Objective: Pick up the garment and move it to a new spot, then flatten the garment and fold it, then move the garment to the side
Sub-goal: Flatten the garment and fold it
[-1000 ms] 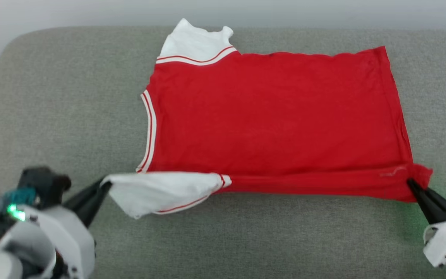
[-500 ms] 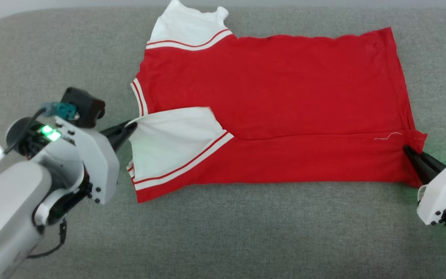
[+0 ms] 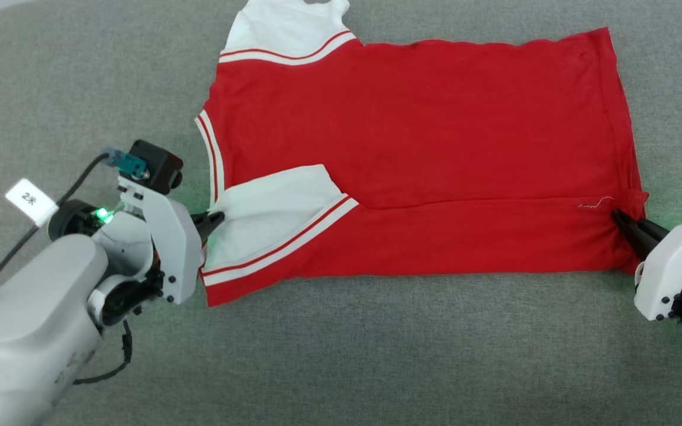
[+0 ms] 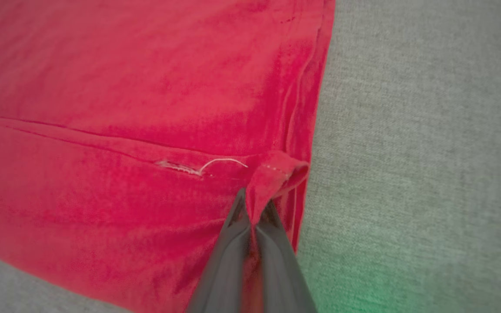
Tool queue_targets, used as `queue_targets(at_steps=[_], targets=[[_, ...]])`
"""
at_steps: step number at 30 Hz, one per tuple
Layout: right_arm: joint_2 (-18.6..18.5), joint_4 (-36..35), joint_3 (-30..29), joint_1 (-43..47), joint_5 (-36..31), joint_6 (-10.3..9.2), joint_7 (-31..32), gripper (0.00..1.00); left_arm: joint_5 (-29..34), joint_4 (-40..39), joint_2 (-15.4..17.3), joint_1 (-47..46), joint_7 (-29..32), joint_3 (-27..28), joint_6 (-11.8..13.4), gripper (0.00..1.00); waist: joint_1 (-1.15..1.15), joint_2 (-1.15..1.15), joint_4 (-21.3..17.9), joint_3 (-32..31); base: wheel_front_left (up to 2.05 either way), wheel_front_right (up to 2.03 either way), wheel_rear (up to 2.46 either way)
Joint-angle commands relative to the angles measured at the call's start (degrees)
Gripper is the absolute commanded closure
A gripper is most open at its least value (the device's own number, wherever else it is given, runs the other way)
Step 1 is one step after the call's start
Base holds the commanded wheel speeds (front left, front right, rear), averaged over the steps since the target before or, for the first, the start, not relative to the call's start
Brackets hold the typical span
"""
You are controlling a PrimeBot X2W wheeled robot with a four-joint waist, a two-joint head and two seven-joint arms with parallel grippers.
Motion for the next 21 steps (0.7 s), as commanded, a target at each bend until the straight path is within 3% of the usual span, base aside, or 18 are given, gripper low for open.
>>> queue_targets(at_steps=[1, 3, 4, 5, 6, 7, 9, 12, 13, 15, 21], targets=[[0.64, 1.49, 0.74, 0.33, 0.53, -0.08, 1.4, 1.0, -0.79, 0.97, -0.52, -0.43, 0.18, -0.03, -0.38, 0.78, 0.0, 0.0, 0.01, 0.0, 0.0, 0.0, 0.0], [0.79, 2.11, 0.81, 0.08, 0.77, -0.08, 2.64, 1.0, -1.32, 2.47, -1.19, -0.71, -0.22, 0.35, -0.49, 0.53, 0.0, 0.0, 0.05, -0.09, 0.0, 0.0, 0.0], [0.79, 2.37, 0.89, -0.17, 0.77, -0.08, 3.16, 1.0, -1.59, 3.09, -1.51, -1.04, -0.32, 0.5, -0.55, 0.33, 0.0, 0.0, 0.08, -0.17, 0.0, 0.0, 0.0], [0.79, 2.37, 0.89, -0.17, 0.77, -0.08, 3.16, 1.0, -1.59, 3.09, -1.51, -1.04, -0.32, 0.5, -0.55, 0.33, 0.0, 0.0, 0.08, -0.17, 0.0, 0.0, 0.0], [0.83, 2.65, 0.82, -0.43, 0.86, -0.08, 3.64, 1.0, -1.95, 3.51, -1.83, -1.31, -0.38, 0.76, -0.62, 0.04, 0.0, 0.0, 0.12, -0.28, 0.0, 0.0, 0.0], [0.92, 2.82, 0.66, -0.62, 0.87, -0.08, 4.13, 1.0, -2.11, 4.01, -2.05, -1.53, -0.4, 0.94, -0.64, 0.0, 0.0, 0.0, 0.17, -0.4, 0.0, 0.0, 0.0], [1.02, 3.03, 0.39, -1.2, 0.44, -0.08, 4.85, 0.77, -2.46, 4.72, -2.29, -1.9, -0.27, 1.23, -0.41, 0.0, 0.0, 0.0, 0.29, -0.71, 0.0, 0.0, 0.0], [1.15, 3.36, -0.07, -1.8, 0.16, -0.08, 6.0, 0.52, -2.96, 5.01, -2.69, -2.43, -0.53, 1.73, -0.08, 0.0, 0.0, 0.0, 0.6, -1.36, 0.0, 0.0, 0.0], [1.2, 3.32, -0.09, -1.94, 0.06, -0.08, 6.37, 0.17, -2.78, 4.9, -2.47, -2.57, -0.77, 1.82, -0.03, 0.0, 0.0, 0.0, 0.67, -1.6, 0.0, 0.0, 0.0], [1.42, 2.74, -0.34, -2.36, 0.1, -0.07, 6.63, 0.0, -3.02, 4.46, -2.15, -2.51, -1.27, 2.22, 0.21, 0.0, 0.0, 0.0, 0.85, -2.07, 0.0, 0.0, 0.0], [1.63, 0.72, -2.0, -2.84, -0.18, -0.07, 6.17, 0.0, -4.26, 0.64, -0.13, -0.68, -1.22, 3.56, 2.63, 0.0, 0.0, 0.0, 1.16, -3.51, 0.0, 0.0, 0.0]])
